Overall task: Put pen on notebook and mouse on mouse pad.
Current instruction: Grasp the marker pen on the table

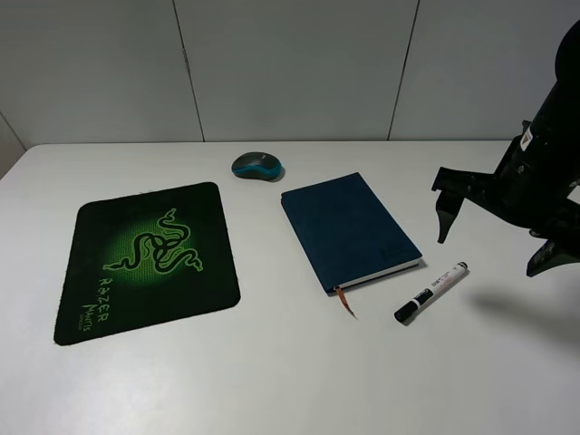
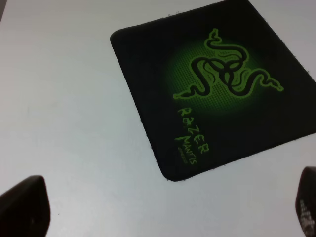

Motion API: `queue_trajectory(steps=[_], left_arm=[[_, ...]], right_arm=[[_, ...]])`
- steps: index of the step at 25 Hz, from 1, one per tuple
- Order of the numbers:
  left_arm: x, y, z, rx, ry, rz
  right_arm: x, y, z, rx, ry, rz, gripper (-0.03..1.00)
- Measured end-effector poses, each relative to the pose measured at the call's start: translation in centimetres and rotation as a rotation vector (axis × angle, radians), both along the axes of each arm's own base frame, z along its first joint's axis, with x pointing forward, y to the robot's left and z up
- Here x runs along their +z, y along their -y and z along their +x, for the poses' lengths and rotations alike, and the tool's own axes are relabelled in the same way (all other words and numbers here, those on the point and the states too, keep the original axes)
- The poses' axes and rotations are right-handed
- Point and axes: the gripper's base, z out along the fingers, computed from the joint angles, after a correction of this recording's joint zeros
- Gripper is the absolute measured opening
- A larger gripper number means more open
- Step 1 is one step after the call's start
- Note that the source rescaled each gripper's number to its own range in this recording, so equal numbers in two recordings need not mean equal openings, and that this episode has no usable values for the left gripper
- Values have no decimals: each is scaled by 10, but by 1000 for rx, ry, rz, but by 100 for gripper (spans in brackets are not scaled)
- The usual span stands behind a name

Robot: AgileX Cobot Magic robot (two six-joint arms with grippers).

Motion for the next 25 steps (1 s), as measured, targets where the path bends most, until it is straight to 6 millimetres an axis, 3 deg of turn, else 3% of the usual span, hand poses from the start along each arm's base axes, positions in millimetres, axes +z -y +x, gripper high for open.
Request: queue_trajectory(steps=[25], left_arm=[[0, 0, 0, 1, 0, 1]], right_arm=[[-79, -7, 20, -20, -93, -22, 100]])
